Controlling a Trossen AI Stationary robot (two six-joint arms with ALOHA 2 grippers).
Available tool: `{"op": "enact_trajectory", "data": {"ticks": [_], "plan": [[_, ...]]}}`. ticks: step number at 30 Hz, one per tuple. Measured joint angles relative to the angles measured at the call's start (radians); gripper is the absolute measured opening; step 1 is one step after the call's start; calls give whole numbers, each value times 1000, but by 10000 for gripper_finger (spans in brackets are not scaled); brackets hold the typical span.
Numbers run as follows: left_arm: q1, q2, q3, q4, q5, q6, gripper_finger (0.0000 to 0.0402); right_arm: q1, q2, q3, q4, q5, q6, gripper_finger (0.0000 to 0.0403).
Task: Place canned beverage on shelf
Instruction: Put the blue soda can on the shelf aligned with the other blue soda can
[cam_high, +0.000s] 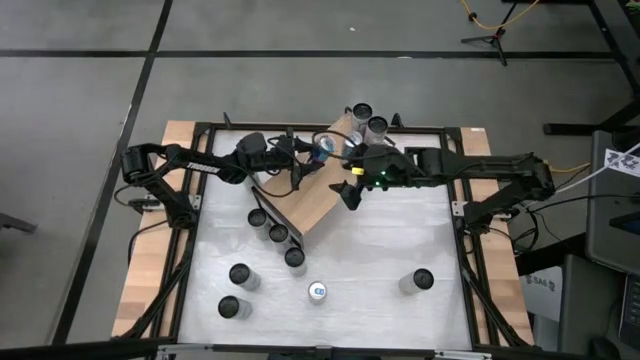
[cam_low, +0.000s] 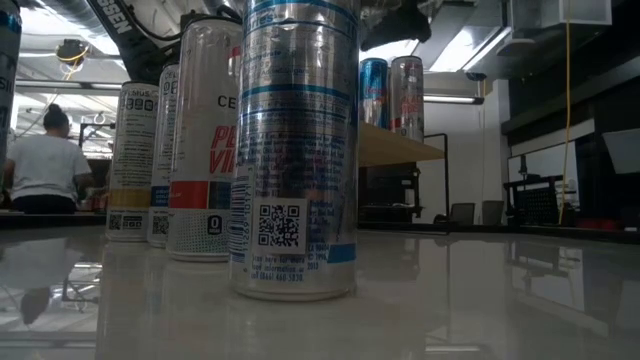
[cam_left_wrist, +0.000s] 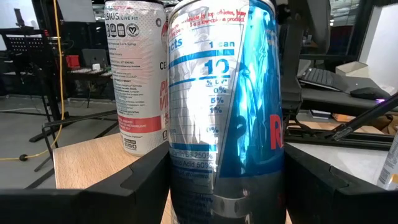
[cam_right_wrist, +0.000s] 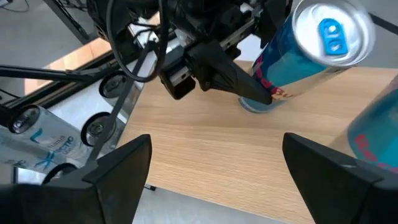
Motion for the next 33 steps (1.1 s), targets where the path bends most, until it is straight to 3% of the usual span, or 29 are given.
{"op": "enact_trajectory", "data": {"ticks": [12,33], "plan": [[0,0,0,0,-1,0,243,0,81,0,51,26,0,356],[0,0,0,0,-3,1,243,0,84,0,46,18,0,356]]}}
